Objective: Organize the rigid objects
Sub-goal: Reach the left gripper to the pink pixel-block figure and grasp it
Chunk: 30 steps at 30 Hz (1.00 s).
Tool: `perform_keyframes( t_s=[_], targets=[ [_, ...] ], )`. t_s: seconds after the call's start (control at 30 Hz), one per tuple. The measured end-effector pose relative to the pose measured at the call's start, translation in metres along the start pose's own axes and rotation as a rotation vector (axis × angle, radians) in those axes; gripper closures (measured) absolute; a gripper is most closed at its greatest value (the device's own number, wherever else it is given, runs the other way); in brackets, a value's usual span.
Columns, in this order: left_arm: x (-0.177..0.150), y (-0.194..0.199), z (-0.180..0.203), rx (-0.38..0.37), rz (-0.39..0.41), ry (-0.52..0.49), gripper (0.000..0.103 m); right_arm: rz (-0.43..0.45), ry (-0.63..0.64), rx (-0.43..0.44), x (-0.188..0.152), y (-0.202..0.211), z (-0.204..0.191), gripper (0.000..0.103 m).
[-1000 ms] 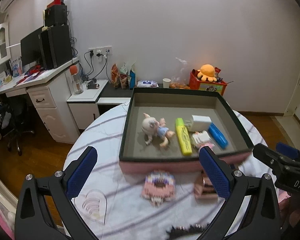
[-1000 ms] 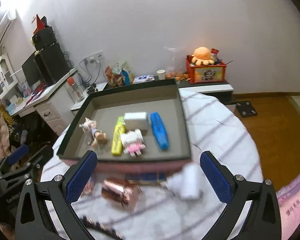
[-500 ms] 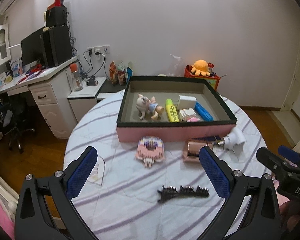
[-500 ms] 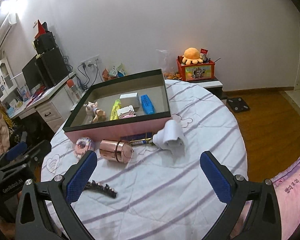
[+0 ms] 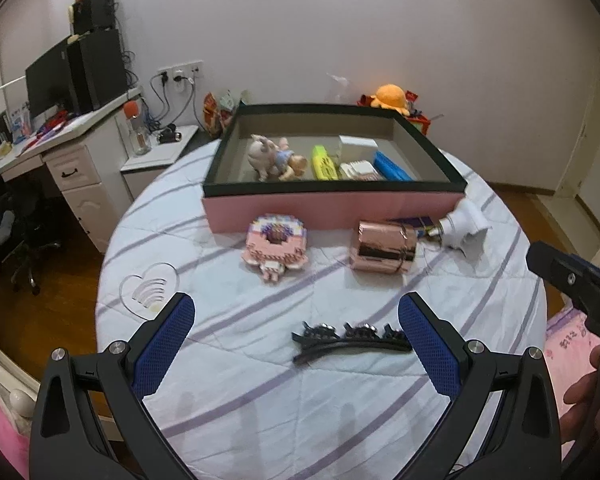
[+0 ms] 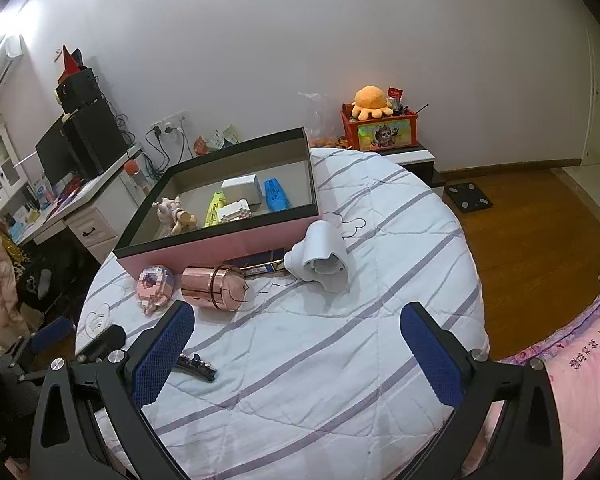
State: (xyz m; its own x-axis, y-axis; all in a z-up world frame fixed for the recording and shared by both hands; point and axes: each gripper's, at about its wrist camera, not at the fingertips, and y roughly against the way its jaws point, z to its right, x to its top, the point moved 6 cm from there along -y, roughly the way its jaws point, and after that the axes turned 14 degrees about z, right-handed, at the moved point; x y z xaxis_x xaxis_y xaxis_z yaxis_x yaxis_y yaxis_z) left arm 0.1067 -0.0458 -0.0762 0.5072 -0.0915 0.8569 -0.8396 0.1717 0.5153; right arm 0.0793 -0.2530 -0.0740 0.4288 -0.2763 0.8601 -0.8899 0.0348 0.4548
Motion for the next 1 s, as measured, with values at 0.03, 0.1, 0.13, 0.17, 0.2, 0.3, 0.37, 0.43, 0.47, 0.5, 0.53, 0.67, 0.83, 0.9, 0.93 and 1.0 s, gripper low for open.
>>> perform_keyframes(
  t_s=[0.03,0.1,0.13,0.17,0.2,0.3,0.37,0.43,0.47,0.5,0.53,0.67,0.83,0.9,0.93,1.0],
  targets=[
    [-0.001,-0.001,0.001,-0.002,-0.004,-0.002,0.000,-0.003,0.000,-0.001,-0.001,-0.001,0.001,0.000],
    [-0.004,-0.006,0.004,-0.007,-0.015,-0.004,0.000,-0.009,0.000,-0.004,-0.003,-0.002,0.002,0.000],
    [-0.005,-0.008,0.005,-0.007,-0.020,-0.004,0.000,-0.011,-0.001,-0.006,-0.004,-0.003,0.003,0.000],
    [-0.006,-0.010,0.006,-0.008,-0.024,-0.005,0.000,-0.014,-0.002,-0.007,-0.004,-0.004,0.004,0.000],
    [-0.006,-0.012,0.006,-0.007,-0.026,-0.006,0.000,-0.016,-0.002,-0.008,-0.005,-0.005,0.004,0.000],
    [-0.004,-0.019,-0.002,0.007,-0.023,-0.004,0.000,-0.025,0.001,-0.008,-0.007,-0.008,0.004,0.000],
    [-0.004,-0.025,-0.012,0.025,-0.027,0.006,0.000,-0.032,0.001,-0.007,-0.009,-0.010,0.004,0.000],
    [-0.005,-0.035,-0.023,0.046,-0.039,0.018,0.000,-0.042,0.003,-0.003,-0.012,-0.014,0.002,0.000],
    [-0.006,-0.039,-0.027,0.053,-0.045,0.024,0.000,-0.046,0.005,-0.002,-0.014,-0.016,0.002,0.000],
    [-0.006,-0.044,-0.031,0.056,-0.050,0.029,0.000,-0.050,0.006,0.000,-0.015,-0.017,0.001,0.000],
    [-0.007,-0.048,-0.033,0.056,-0.054,0.032,0.000,-0.056,0.006,0.002,-0.017,-0.020,0.000,0.000],
    [-0.003,-0.067,-0.035,0.054,-0.055,0.009,0.000,-0.076,0.013,0.008,-0.022,-0.029,-0.005,0.000],
    [0.000,-0.100,-0.033,0.053,-0.083,-0.011,0.000,-0.099,0.019,0.006,-0.026,-0.043,-0.007,0.000],
    [0.001,-0.113,-0.033,0.050,-0.102,-0.015,0.000,-0.106,0.021,0.005,-0.026,-0.047,-0.008,0.000],
    [0.001,-0.118,-0.033,0.045,-0.112,-0.015,0.002,-0.111,0.022,0.004,-0.026,-0.050,-0.008,0.000],
    [-0.001,-0.128,-0.034,0.031,-0.140,-0.006,0.007,-0.119,0.025,0.001,-0.026,-0.055,-0.008,0.000]
  ],
)
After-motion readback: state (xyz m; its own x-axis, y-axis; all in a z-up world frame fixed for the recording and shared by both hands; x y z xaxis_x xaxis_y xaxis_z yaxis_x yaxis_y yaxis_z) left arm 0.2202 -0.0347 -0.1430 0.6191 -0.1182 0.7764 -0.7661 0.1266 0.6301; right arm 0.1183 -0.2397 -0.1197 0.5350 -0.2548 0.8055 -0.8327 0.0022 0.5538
